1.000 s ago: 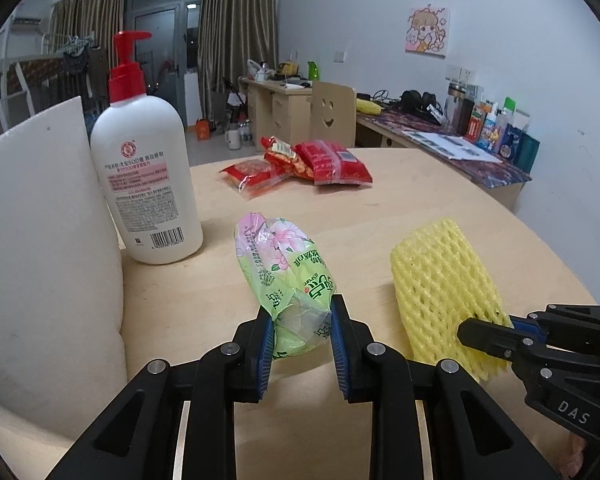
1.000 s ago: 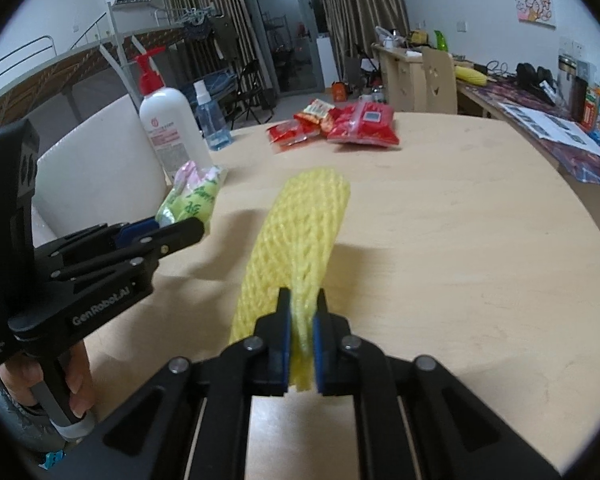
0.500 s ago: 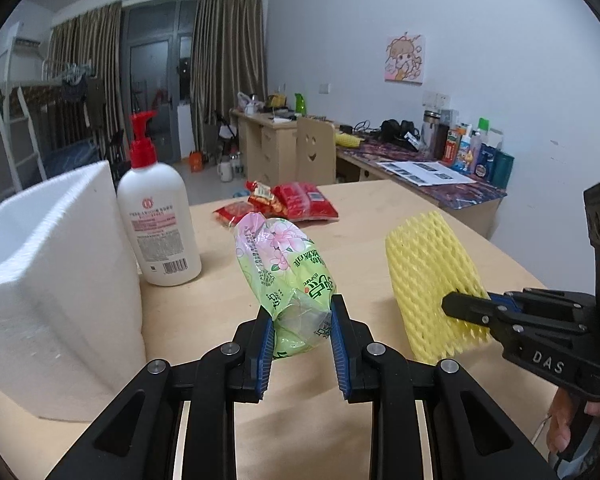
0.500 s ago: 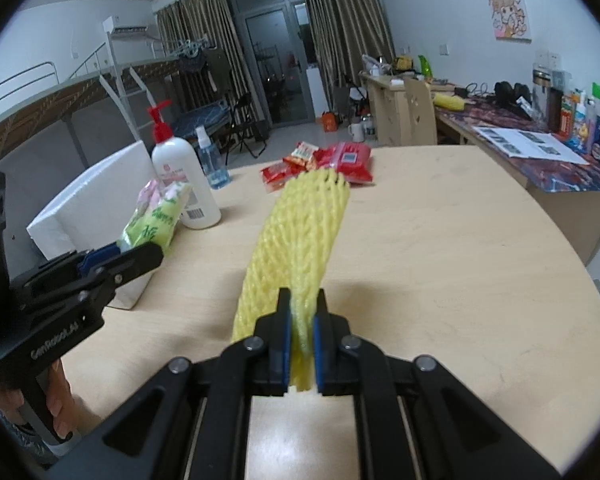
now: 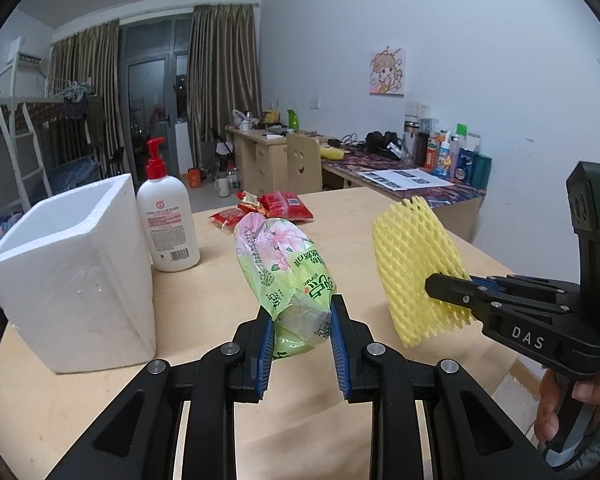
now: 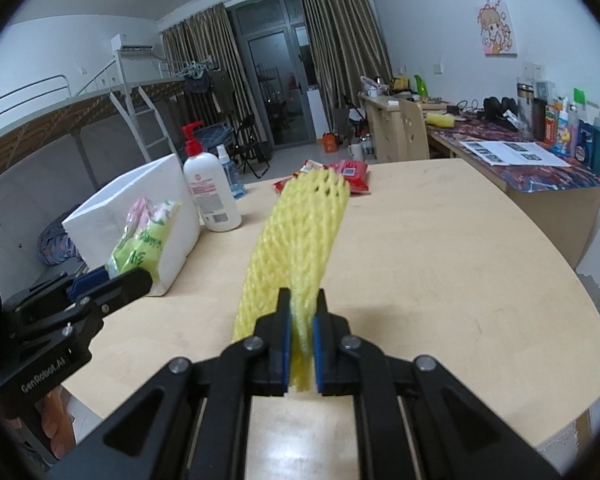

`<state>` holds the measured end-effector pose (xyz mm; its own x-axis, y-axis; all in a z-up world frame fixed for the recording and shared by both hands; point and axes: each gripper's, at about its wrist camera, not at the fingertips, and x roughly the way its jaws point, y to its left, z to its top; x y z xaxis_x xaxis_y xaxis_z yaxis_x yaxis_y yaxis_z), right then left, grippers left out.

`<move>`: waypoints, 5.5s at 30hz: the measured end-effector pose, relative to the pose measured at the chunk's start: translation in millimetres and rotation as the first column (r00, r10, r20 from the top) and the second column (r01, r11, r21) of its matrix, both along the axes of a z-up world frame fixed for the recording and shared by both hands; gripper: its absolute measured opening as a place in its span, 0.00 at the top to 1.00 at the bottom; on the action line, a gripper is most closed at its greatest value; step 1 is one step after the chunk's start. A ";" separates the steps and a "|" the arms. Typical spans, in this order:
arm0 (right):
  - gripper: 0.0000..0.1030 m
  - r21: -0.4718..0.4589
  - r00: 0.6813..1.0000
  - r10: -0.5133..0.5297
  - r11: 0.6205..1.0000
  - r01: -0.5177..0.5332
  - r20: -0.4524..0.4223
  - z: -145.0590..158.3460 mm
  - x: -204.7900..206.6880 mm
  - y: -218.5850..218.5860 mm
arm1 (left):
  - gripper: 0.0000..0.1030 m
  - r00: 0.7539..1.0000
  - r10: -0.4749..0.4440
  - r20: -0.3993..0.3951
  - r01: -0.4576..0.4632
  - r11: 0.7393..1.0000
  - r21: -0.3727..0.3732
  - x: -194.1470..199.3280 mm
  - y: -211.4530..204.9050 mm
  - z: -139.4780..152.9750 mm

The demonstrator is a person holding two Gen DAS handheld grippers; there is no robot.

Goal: Organize soft objects
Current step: 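Lift the green packet and yellow foam net off the table with both grippers, then carry the green packet and yellow foam net over the white foam box, then open the left gripper to drop the green packet into the foam box, then lower the yellow foam net into the foam box and open the right gripper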

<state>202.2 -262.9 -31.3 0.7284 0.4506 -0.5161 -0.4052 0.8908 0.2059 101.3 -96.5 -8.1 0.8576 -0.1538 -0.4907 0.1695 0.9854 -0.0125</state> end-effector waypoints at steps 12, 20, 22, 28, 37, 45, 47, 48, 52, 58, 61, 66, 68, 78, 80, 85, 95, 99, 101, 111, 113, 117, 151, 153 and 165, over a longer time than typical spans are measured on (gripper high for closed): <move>0.89 0.009 0.999 0.023 1.000 -0.023 0.024 0.6 -13.6 8.6 | 0.74 0.999 0.027 0.035 -0.027 1.000 0.002 -31.7 9.8 2.6; 0.89 0.005 0.994 0.090 0.996 -0.090 0.062 8.6 -16.8 31.8 | 0.74 0.994 0.085 0.066 -0.085 0.996 -0.007 -45.0 33.3 8.9; 0.89 0.002 0.992 0.106 0.994 -0.106 0.068 10.1 -16.5 37.8 | 0.74 0.992 0.105 0.075 -0.105 0.994 -0.012 -50.0 41.9 10.8; 0.89 -0.007 0.977 0.193 0.981 -0.193 0.087 14.4 -14.6 68.6 | 0.74 0.973 0.205 0.102 -0.206 0.979 -0.006 -64.0 71.5 16.0; 0.89 -0.027 0.928 0.355 0.935 -0.355 0.111 25.4 -10.4 127.8 | 0.74 0.910 0.401 0.103 -0.400 0.916 -0.035 -84.8 131.1 21.9; 0.89 -0.045 0.890 0.440 0.898 -0.438 0.119 30.5 -12.7 161.4 | 0.74 0.862 0.497 0.100 -0.493 0.868 -0.066 -94.7 162.3 23.8; 0.89 -0.051 0.887 0.447 0.895 -0.444 0.115 29.6 -9.6 165.7 | 0.74 0.860 0.503 0.091 -0.498 0.864 -0.069 -92.2 166.9 22.5; 0.89 -0.053 0.887 0.448 0.894 -0.445 0.113 29.1 -9.6 167.3 | 0.74 0.860 0.503 0.087 -0.499 0.864 -0.070 -90.7 168.4 21.9; 0.89 -0.058 0.890 0.442 0.897 -0.438 0.112 31.3 -10.0 172.8 | 0.74 0.867 0.492 0.080 -0.487 0.870 -0.072 -84.0 170.4 22.8; 0.89 -0.043 0.894 0.436 0.900 -0.434 0.107 40.9 -2.5 174.2 | 0.74 0.875 0.475 0.097 -0.468 0.880 -0.085 -72.3 177.5 38.0; 0.89 -0.039 0.894 0.434 0.901 -0.433 0.110 49.5 3.7 179.1 | 0.74 0.882 0.462 0.094 -0.454 0.886 -0.093 -62.6 183.5 46.6; 0.89 -0.048 0.892 0.432 0.902 -0.430 0.130 68.5 13.2 189.1 | 0.74 0.886 0.456 0.087 -0.450 0.889 -0.081 -44.9 191.3 60.8; 0.89 -0.043 0.891 0.434 0.901 -0.432 0.134 73.6 16.3 191.1 | 0.74 0.892 0.444 0.082 -0.438 0.895 -0.079 -38.2 192.9 66.6; 0.89 -0.063 0.885 0.439 0.898 -0.435 0.151 93.8 37.9 208.3 | 0.74 0.907 0.411 0.095 -0.407 0.912 -0.058 -7.6 202.6 89.1; 0.89 -0.072 0.884 0.441 0.898 -0.435 0.154 95.9 41.8 213.3 | 0.74 0.909 0.407 0.093 -0.403 0.913 -0.058 -1.3 204.6 91.0; 0.89 -0.074 0.881 0.446 0.895 -0.440 0.156 98.1 49.4 218.7 | 0.74 0.911 0.402 0.087 -0.399 0.916 -0.053 11.7 208.6 92.0; 0.89 -0.087 0.880 0.454 0.891 -0.446 0.137 98.1 71.7 235.8 | 0.74 0.917 0.394 0.058 -0.392 0.919 -0.041 38.0 218.8 83.9; 0.89 -0.084 0.880 0.457 0.890 -0.449 0.129 97.4 79.8 240.5 | 0.74 0.917 0.397 0.050 -0.395 0.918 -0.035 50.6 220.9 81.8; 0.89 -0.093 0.880 0.455 0.890 -0.446 0.133 97.0 82.9 242.7 | 0.74 0.917 0.396 0.042 -0.394 0.918 -0.042 54.7 222.1 78.7; 0.89 -0.097 0.894 0.436 0.899 -0.427 0.107 88.3 98.6 246.6 | 0.74 0.932 0.363 0.008 -0.363 0.931 -0.030 88.1 226.5 69.1; 0.89 -0.094 0.895 0.433 0.900 -0.425 0.106 88.5 99.6 245.7 | 0.74 0.934 0.357 0.001 -0.357 0.934 -0.028 91.8 226.7 67.9; 0.89 -0.093 0.901 0.422 0.906 -0.413 0.106 91.2 102.9 243.5 | 0.73 0.939 0.345 -0.009 -0.345 0.938 -0.025 98.1 228.3 64.7; 0.89 -0.090 0.898 0.426 0.904 -0.418 0.110 94.7 104.5 242.7 | 0.00 0.895 0.439 0.076 -0.441 0.898 0.010 75.5 241.8 68.5; 0.89 -0.093 0.894 0.436 0.899 -0.428 0.104 92.7 102.8 247.6 | 0.00 0.887 0.454 0.077 -0.456 0.890 0.011 69.5 246.0 68.6; 0.89 -0.103 0.849 0.522 0.852 -0.514 0.079 85.0 88.6 281.6 | 0.00 0.833 0.548 0.071 -0.550 0.835 0.000 30.7 268.9 68.1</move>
